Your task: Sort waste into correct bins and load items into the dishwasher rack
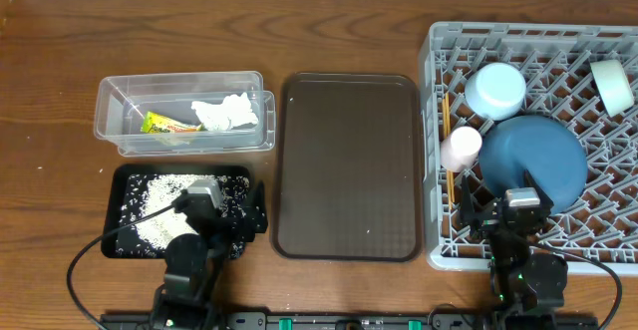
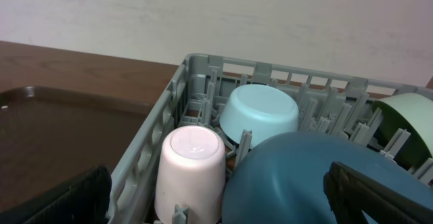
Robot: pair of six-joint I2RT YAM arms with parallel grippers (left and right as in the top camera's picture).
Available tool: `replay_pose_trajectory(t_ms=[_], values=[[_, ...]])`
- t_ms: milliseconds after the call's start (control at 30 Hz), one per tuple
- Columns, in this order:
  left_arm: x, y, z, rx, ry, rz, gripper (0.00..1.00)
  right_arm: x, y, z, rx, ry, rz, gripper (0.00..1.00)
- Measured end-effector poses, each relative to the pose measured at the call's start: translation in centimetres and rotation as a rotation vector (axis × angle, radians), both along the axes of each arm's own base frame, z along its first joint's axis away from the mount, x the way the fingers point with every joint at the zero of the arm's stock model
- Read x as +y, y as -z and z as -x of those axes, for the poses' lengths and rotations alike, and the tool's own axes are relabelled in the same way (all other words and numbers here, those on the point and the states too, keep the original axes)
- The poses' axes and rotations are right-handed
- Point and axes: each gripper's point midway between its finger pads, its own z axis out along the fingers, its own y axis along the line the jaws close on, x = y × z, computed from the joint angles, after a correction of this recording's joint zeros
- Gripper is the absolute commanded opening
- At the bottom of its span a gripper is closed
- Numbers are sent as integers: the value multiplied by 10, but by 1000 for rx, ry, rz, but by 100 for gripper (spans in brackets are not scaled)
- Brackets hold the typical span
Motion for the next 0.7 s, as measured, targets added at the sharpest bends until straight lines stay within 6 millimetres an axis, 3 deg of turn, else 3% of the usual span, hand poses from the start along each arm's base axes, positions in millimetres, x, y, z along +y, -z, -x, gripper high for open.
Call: replay_pose_trajectory(t_ms=[200,400,700], values=[[17,-19,-2,-86,-66,-11,92,0,0,0,0,0,0,99],[20,-36,0,-182,-60,-110,92,0,0,0,0,0,0,99],[21,-38,0,-220,-35,-267,92,0,0,0,0,0,0,99]])
